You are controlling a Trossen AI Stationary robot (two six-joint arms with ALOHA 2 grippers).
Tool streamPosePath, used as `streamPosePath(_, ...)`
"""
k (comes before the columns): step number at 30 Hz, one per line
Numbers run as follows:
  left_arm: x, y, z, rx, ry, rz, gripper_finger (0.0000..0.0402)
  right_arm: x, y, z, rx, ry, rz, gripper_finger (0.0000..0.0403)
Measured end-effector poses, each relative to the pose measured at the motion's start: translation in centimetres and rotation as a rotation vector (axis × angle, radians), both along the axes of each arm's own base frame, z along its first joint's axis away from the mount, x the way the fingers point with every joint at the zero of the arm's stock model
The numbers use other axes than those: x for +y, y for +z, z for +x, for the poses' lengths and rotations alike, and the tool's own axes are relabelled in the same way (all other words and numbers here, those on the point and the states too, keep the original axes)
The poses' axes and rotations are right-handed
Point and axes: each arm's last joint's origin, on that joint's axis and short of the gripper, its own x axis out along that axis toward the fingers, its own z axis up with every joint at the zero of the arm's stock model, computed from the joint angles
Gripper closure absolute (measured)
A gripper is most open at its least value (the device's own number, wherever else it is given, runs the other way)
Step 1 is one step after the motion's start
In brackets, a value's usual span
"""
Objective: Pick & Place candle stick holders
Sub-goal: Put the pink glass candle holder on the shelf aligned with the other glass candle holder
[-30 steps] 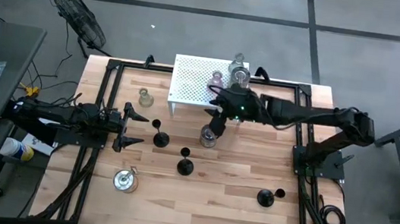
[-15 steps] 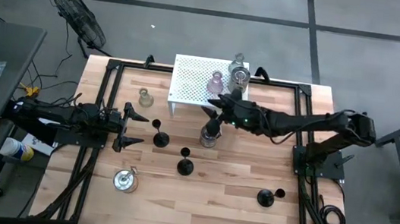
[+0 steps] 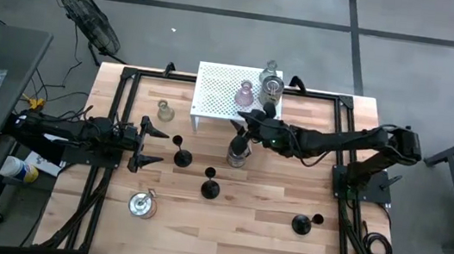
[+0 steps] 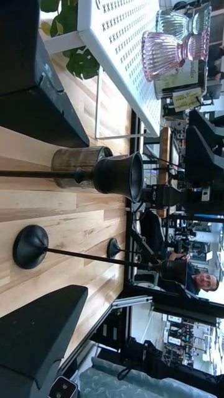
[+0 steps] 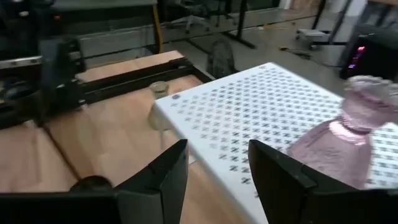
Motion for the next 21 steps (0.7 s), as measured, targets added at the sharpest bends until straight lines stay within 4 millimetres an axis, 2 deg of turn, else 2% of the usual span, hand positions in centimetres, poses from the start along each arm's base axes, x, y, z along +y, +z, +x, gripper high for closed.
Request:
streamPosePath(8, 0.0, 0.0, 0.0, 0.0, 0.0, 0.0, 0.0029, -0.1, -0.1, -0.1, -0.043, -0.05, 0.053, 0.0243)
streamPosePath(15, 0.0, 0.0, 0.0, 0.0, 0.0, 0.0, 0.0029, -0.2, -2.0, -0.9, -0.05, -0.118, 0.004, 0.0243)
streamPosePath(21, 0.0, 0.0, 0.0, 0.0, 0.0, 0.0, 0.0029, -0.2, -2.1, -1.0, -0.076, -0.138, -0.008, 0.0243)
